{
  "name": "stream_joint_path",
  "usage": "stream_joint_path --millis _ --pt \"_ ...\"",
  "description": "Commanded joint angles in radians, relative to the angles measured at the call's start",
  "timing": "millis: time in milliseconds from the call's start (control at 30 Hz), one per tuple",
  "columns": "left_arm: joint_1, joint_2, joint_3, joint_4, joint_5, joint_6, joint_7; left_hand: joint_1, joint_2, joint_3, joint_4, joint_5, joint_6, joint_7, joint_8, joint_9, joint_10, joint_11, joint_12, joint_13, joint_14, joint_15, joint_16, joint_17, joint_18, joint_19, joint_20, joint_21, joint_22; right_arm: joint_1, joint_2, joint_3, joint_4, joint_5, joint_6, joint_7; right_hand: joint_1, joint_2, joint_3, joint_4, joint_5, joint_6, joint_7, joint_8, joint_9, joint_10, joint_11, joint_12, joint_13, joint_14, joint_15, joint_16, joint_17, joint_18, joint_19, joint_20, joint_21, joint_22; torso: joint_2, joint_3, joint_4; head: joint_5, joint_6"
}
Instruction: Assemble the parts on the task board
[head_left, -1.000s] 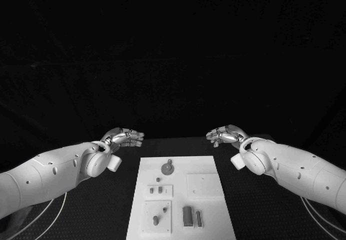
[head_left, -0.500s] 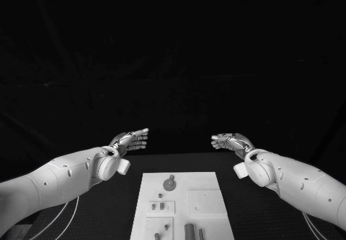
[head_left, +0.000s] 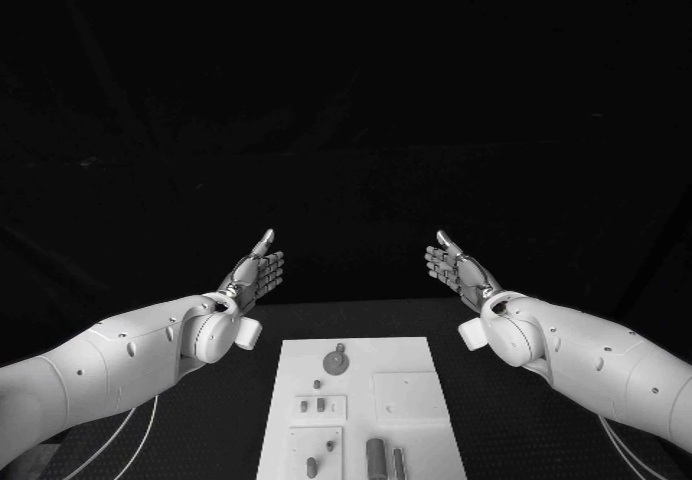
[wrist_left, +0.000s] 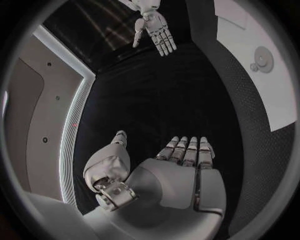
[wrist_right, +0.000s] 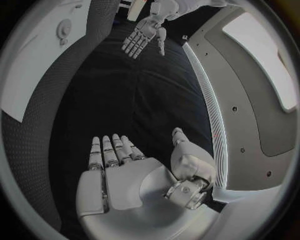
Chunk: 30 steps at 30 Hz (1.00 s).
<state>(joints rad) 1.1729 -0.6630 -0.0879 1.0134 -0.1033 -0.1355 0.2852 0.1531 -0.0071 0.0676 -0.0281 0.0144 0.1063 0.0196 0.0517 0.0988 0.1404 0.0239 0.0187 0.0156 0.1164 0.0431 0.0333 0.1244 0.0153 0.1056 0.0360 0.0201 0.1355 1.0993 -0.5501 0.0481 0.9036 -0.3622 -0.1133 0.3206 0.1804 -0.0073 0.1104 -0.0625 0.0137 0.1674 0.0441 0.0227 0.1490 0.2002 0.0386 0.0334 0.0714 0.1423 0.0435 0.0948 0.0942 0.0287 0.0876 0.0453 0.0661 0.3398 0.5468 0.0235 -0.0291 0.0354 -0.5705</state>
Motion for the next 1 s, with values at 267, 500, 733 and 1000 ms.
stream_joint_path --millis 267,500,733,1000 --pt "-0.061 -0.057 0.043 0.276 0.056 -0.337 0.129 -0.153 0.007 -0.068 0.028 -0.014 -0.106 -0.020 -0.052 -0.099 -0.140 -0.024 -0.019 -0.016 -0.116 -0.043 -0.033 -0.124 -0.015 -0.106 -0.036 -0.020 -0.136 -0.021 -0.098 -0.020 0.290 0.171 -0.309 0.098 -0.180 0.007 -0.110 0.063 -0.014 -0.167 -0.044 -0.023 -0.149 -0.200 -0.039 -0.033 -0.071 -0.142 -0.044 -0.095 -0.094 -0.029 -0.088 -0.045 -0.066 -0.340 -0.003 -0.0235 0.0291 -0.035 -0.029" --pt "-0.101 -0.096 0.072 0.457 0.087 -0.529 0.197 -0.153 0.007 -0.068 0.028 -0.014 -0.106 -0.020 -0.052 -0.099 -0.140 -0.024 -0.019 -0.016 -0.116 -0.043 -0.033 -0.124 -0.015 -0.106 -0.036 -0.020 -0.136 -0.037 -0.173 -0.036 0.504 0.280 -0.506 0.156 -0.180 0.007 -0.110 0.063 -0.014 -0.167 -0.044 -0.023 -0.149 -0.200 -0.039 -0.033 -0.071 -0.142 -0.044 -0.095 -0.094 -0.029 -0.088 -0.045 -0.066 -0.340 -0.003 -0.0235 0.0291 -0.035 -0.029" --pt "-0.121 -0.115 0.087 0.549 0.102 -0.627 0.232 -0.153 0.007 -0.068 0.028 -0.014 -0.106 -0.020 -0.052 -0.099 -0.140 -0.024 -0.019 -0.016 -0.116 -0.043 -0.033 -0.124 -0.015 -0.106 -0.036 -0.020 -0.136 -0.047 -0.220 -0.046 0.639 0.348 -0.631 0.192 -0.180 0.007 -0.110 0.063 -0.014 -0.167 -0.044 -0.023 -0.149 -0.200 -0.039 -0.033 -0.071 -0.142 -0.044 -0.095 -0.094 -0.029 -0.088 -0.045 -0.066 -0.340 -0.003 -0.0235 0.0291 -0.035 -0.029" --pt "-0.123 -0.117 0.088 0.557 0.103 -0.635 0.235 -0.153 0.007 -0.068 0.028 -0.014 -0.106 -0.020 -0.052 -0.099 -0.140 -0.024 -0.019 -0.016 -0.116 -0.043 -0.033 -0.124 -0.015 -0.106 -0.036 -0.020 -0.136 -0.049 -0.230 -0.048 0.666 0.362 -0.657 0.199 -0.180 0.007 -0.110 0.063 -0.014 -0.167 -0.044 -0.023 -0.149 -0.200 -0.039 -0.033 -0.071 -0.142 -0.044 -0.095 -0.094 -0.029 -0.088 -0.045 -0.066 -0.340 -0.003 -0.0235 0.0291 -0.035 -0.029"
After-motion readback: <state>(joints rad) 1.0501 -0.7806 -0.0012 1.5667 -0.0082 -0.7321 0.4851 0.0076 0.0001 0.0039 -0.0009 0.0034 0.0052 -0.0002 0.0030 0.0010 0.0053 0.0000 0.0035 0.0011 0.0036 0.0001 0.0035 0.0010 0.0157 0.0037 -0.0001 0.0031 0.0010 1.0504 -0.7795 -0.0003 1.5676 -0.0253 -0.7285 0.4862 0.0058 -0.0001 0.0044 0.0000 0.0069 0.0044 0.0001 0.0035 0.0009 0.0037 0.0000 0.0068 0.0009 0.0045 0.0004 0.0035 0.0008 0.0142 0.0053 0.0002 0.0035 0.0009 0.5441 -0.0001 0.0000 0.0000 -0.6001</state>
